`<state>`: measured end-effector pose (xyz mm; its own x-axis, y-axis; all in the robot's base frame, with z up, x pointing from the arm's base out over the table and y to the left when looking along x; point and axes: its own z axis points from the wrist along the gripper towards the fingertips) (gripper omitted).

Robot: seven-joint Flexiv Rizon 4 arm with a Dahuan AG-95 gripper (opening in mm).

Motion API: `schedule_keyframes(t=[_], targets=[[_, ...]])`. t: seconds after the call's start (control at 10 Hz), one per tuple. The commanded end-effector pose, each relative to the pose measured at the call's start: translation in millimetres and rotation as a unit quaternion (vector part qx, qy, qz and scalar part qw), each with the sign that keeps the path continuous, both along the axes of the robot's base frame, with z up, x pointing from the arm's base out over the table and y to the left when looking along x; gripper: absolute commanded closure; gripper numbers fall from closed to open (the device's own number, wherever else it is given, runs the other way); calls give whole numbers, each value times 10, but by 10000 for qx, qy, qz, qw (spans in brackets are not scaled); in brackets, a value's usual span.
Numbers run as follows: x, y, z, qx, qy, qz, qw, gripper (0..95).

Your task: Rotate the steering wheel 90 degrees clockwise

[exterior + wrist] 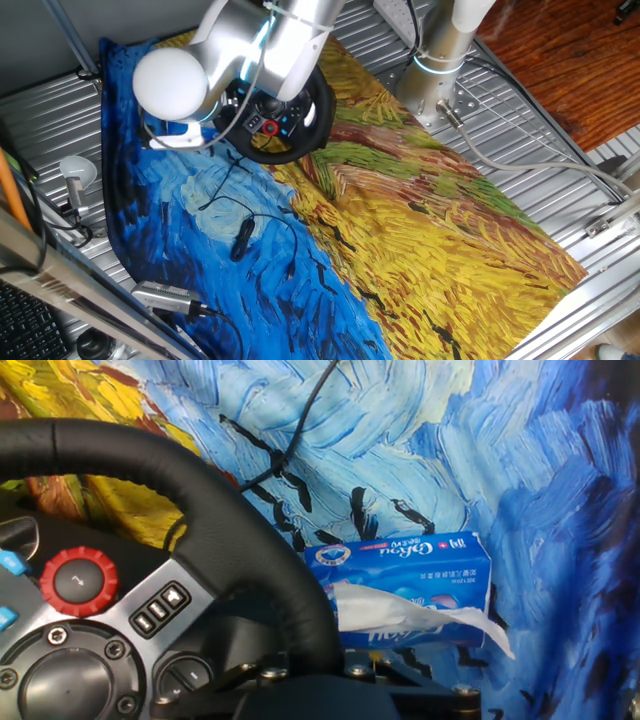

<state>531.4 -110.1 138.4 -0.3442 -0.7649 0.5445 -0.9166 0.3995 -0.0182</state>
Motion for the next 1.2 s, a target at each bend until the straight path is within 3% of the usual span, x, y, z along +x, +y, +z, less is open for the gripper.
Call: schedule_keyframes(t=[0.1,0.4,0.5,0.8,1.0,1.2], targets=[[-21,-3,27,-284,-112,-331,9990,760],[-42,2,74,-871,-233,-541,9944,760],[-50,-31,90,-931,-150,-711,9930,760],[-61,-75,105,-937,-104,-772,9926,760],[-66,-84,107,-1043,-5,-1088,9886,760],[-76,-96,128,-1274,58,-1155,9851,760]])
